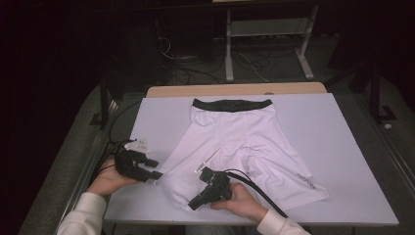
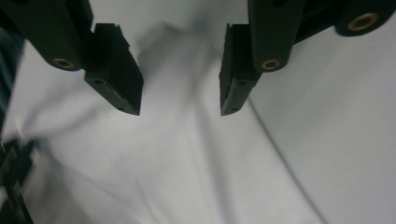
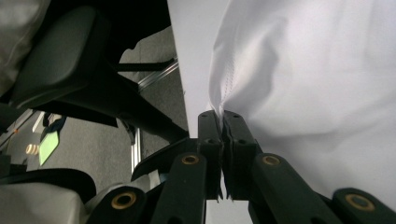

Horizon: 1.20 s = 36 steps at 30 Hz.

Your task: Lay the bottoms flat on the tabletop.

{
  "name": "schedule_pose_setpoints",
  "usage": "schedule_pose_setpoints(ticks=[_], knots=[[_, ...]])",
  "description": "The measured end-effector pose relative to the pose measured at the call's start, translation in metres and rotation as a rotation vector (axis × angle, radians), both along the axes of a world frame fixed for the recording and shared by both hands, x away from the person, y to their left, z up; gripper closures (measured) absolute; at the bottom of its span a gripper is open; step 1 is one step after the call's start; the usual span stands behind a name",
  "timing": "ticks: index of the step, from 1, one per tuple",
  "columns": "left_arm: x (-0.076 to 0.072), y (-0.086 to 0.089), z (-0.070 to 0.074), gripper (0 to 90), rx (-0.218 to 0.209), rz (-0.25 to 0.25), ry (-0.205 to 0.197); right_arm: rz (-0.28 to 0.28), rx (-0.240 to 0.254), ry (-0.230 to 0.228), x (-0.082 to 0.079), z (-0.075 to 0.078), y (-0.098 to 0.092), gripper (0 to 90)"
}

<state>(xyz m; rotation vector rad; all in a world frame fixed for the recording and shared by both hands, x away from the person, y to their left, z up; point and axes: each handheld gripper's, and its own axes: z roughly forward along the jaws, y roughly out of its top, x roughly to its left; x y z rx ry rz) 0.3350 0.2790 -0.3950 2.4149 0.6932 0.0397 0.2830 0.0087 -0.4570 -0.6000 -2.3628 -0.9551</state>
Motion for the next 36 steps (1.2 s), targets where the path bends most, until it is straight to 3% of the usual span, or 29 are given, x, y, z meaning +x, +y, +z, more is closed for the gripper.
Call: schedule_pose_setpoints(ticks=[3,6,13,18,22,26,29,32,35,36], knots=[[0.022,-0.006,0.001,42.6,-0.05,0.051,0.027,0.01,-0.007,-0.002,-0.002,-0.002,0.0,85.4],[0.043,-0.015,0.002,39.7,-0.034,0.084,0.016,0.013,-0.002,0.001,-0.002,-0.003,-0.001,85.4],[0.105,-0.03,-0.007,38.6,-0.083,0.217,0.007,0.03,-0.004,0.005,-0.004,-0.006,0.0,85.2],[0.146,-0.034,-0.02,38.9,-0.144,0.33,0.014,0.037,-0.001,0.013,-0.001,-0.005,-0.002,85.1],[0.173,-0.034,-0.035,41.5,-0.206,0.407,0.058,0.042,0.002,0.014,-0.001,-0.006,-0.001,85.1],[0.19,-0.038,-0.047,44.8,-0.255,0.457,0.094,0.041,-0.005,0.006,-0.002,-0.004,-0.002,85.1],[0.199,-0.05,-0.054,47.3,-0.241,0.466,0.11,0.043,-0.015,-0.003,-0.004,-0.003,-0.003,85.1],[0.202,-0.06,-0.056,53.4,-0.23,0.456,0.099,0.045,-0.022,-0.009,-0.005,-0.003,-0.004,85.1],[0.205,-0.07,-0.058,62.3,-0.218,0.43,0.091,0.044,-0.031,-0.01,-0.007,-0.004,-0.005,85.2],[0.206,-0.071,-0.059,69.8,-0.221,0.427,0.097,0.045,-0.033,-0.011,-0.007,-0.004,-0.006,85.2]])
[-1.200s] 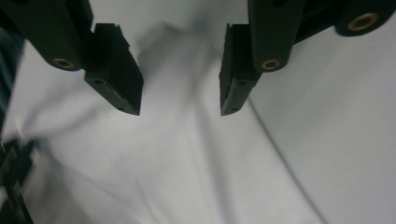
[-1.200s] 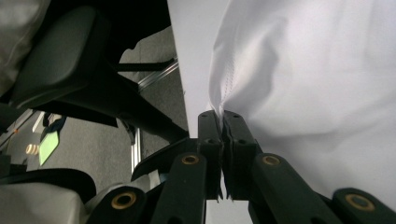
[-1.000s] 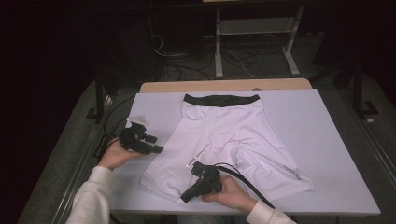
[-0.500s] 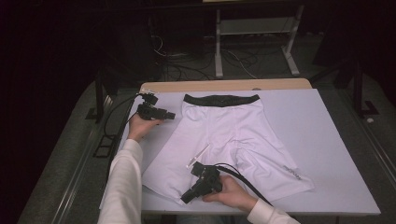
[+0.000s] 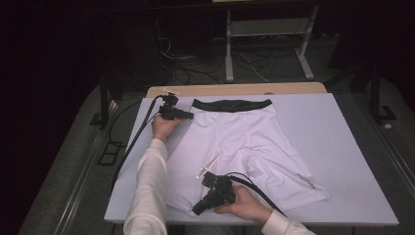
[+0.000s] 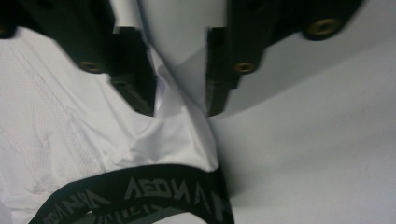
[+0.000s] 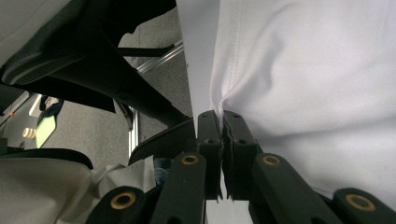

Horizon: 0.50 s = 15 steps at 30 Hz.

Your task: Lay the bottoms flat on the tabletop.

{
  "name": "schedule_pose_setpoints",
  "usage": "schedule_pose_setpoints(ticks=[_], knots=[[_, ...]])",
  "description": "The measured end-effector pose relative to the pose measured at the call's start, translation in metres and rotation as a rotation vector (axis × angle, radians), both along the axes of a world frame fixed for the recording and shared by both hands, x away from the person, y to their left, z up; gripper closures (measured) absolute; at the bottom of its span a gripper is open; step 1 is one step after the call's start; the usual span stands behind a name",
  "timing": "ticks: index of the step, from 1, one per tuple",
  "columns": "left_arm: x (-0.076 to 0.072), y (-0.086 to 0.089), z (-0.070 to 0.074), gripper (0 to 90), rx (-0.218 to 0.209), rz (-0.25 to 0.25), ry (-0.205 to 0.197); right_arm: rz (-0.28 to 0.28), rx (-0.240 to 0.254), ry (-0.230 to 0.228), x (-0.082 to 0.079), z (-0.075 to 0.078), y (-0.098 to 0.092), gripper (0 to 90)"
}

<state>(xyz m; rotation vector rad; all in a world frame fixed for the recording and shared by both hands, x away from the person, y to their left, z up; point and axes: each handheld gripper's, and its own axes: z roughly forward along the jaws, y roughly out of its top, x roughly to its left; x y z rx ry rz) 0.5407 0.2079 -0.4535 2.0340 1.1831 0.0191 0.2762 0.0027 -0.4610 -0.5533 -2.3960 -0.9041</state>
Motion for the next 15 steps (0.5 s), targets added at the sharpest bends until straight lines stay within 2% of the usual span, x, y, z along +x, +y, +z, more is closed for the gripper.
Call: schedule_pose_setpoints(ticks=[2,4,6,7,9,10,13,15], knots=[[0.002,-0.003,-0.001,79.8,0.0,-0.011,0.016,-0.002,0.004,0.001,0.0,0.0,-0.001,85.2],[0.002,-0.003,0.0,88.8,0.005,-0.001,0.01,-0.007,0.005,0.002,0.0,0.0,-0.002,85.2],[0.003,-0.002,0.006,89.3,0.03,0.019,-0.01,-0.005,0.01,-0.003,0.0,0.001,-0.002,85.2],[0.004,-0.002,0.01,89.4,0.05,0.029,-0.034,-0.005,0.009,-0.003,0.0,0.002,-0.002,85.2],[0.005,0.0,0.021,89.5,0.046,0.04,-0.071,-0.005,0.011,-0.004,0.0,0.002,-0.002,85.2],[0.006,0.001,0.026,89.5,0.059,0.043,-0.091,-0.003,0.009,-0.005,0.001,0.002,-0.002,85.2],[0.008,-0.003,0.036,89.4,0.127,0.027,-0.131,-0.007,0.005,-0.007,0.001,0.001,-0.002,85.2],[0.009,-0.005,0.038,88.9,0.129,0.018,-0.133,-0.009,0.008,-0.01,0.001,0.001,-0.001,85.1]])
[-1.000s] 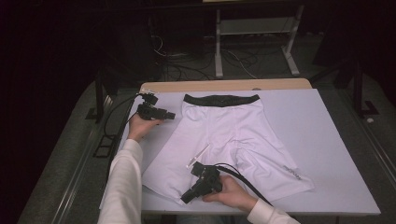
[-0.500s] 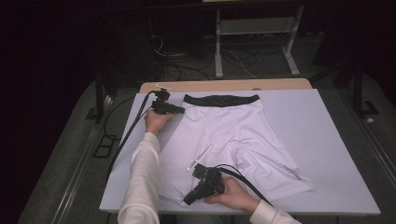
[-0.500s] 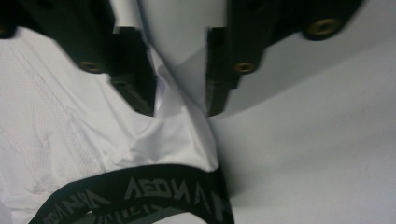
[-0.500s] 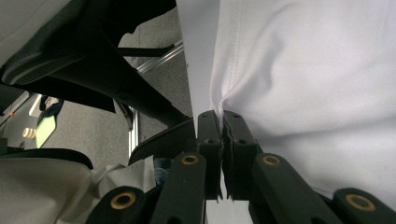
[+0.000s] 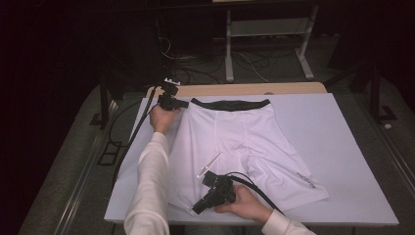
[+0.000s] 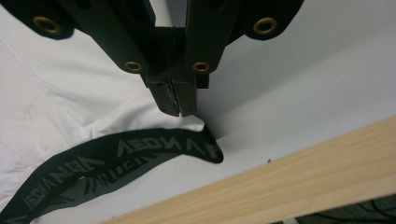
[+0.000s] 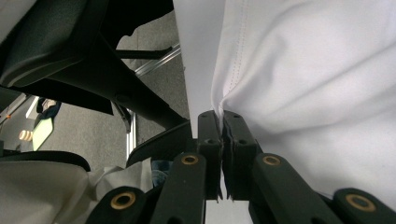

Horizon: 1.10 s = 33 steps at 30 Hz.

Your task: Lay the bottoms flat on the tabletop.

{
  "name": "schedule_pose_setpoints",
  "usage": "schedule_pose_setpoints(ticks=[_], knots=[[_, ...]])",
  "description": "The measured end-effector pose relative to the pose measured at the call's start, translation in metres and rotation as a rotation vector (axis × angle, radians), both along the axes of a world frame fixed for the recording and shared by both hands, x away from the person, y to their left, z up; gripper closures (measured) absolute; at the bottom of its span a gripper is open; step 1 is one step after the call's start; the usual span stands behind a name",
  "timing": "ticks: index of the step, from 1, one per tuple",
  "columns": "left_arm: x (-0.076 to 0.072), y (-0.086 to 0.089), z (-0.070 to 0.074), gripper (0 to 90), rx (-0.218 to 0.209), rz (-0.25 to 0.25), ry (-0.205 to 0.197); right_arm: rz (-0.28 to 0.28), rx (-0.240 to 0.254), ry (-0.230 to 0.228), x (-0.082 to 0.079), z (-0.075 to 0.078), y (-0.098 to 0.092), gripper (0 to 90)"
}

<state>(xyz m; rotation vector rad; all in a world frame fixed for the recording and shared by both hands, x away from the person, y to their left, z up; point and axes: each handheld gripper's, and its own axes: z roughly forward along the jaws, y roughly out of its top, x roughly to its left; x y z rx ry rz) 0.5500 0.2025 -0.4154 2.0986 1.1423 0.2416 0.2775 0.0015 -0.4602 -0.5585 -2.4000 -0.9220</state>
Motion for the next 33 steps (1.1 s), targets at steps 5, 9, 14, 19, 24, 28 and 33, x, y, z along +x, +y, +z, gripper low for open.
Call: schedule_pose_setpoints(ticks=[5,9,14,19,24,28,33], knots=[[-0.008,-0.003,0.007,64.3,0.019,0.032,-0.031,0.0,-0.01,-0.007,-0.001,0.0,0.0,74.0],[-0.02,-0.004,0.023,48.0,-0.032,0.022,-0.087,-0.031,-0.015,-0.104,-0.002,0.014,-0.011,60.3],[-0.037,-0.001,0.044,32.2,-0.101,0.007,-0.136,-0.139,0.027,-0.217,0.012,0.035,-0.043,44.3],[-0.049,0.001,0.054,17.4,-0.107,-0.011,-0.13,-0.261,0.052,-0.292,0.029,0.049,-0.073,25.3],[-0.061,-0.001,0.058,7.6,-0.078,-0.053,-0.116,-0.349,0.08,-0.341,0.042,0.06,-0.096,13.4],[-0.068,-0.002,0.059,0.0,-0.079,-0.083,-0.115,-0.398,0.086,-0.365,0.05,0.066,-0.115,0.5],[-0.077,-0.002,0.061,0.0,-0.098,-0.095,-0.134,-0.46,0.103,-0.382,0.058,0.072,-0.14,0.0]])
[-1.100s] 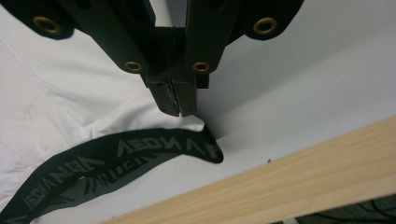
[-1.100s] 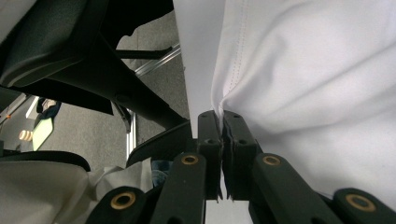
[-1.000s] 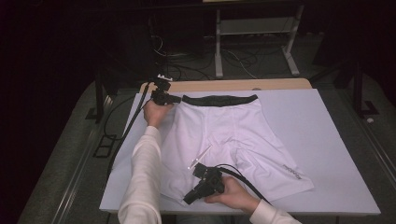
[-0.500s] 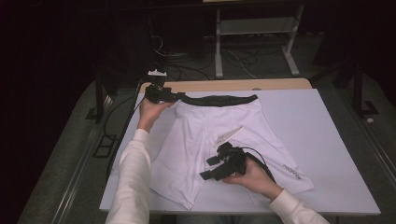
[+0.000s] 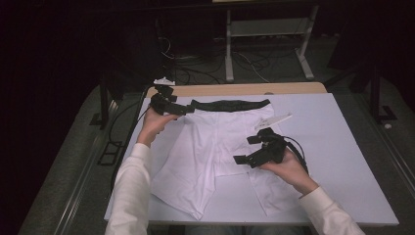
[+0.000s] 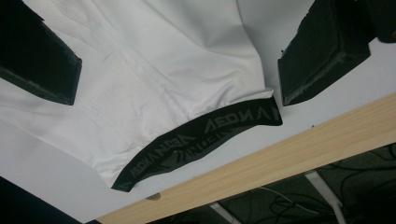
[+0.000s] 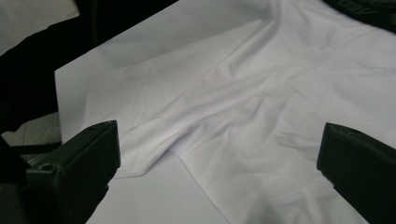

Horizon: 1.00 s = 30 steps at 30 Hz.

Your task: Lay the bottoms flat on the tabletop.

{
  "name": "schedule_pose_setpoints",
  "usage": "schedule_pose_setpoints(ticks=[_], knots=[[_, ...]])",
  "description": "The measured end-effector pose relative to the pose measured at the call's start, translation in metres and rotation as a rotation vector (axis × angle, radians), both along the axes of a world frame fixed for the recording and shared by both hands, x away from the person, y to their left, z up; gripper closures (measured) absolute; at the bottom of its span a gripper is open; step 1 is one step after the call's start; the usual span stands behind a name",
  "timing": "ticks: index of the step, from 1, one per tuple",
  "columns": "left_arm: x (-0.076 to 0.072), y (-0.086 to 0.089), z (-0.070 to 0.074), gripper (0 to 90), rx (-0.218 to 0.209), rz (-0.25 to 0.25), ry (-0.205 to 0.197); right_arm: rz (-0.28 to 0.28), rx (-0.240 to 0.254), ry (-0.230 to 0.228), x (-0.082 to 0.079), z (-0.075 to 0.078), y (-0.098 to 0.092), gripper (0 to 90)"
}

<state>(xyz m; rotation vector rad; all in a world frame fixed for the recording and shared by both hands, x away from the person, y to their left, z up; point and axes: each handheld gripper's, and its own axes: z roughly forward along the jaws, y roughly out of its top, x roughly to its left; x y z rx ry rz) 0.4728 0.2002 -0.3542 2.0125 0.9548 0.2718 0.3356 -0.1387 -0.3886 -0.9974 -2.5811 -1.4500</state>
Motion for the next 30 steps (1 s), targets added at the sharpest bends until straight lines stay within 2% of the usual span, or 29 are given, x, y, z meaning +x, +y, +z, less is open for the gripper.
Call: schedule_pose_setpoints(ticks=[6,11,19,25,27,30], knots=[[-0.011,-0.001,0.001,0.0,-0.021,-0.013,-0.025,-0.064,0.019,-0.014,0.003,0.003,-0.028,0.0],[-0.022,0.002,0.003,0.0,-0.036,-0.026,-0.04,-0.103,0.018,-0.022,0.002,-0.001,-0.046,0.0],[-0.042,0.004,0.004,0.0,-0.05,-0.045,-0.062,-0.145,0.012,-0.032,-0.001,-0.007,-0.064,0.0],[-0.056,0.007,-0.002,0.0,-0.056,-0.055,-0.075,-0.179,0.008,-0.036,-0.003,-0.012,-0.075,0.0],[-0.062,0.007,-0.005,0.0,-0.077,-0.058,-0.077,-0.187,0.005,-0.036,-0.004,-0.013,-0.078,0.0],[-0.071,0.006,-0.008,0.0,-0.081,-0.071,-0.089,-0.195,0.0,-0.04,-0.007,-0.016,-0.082,0.0]])
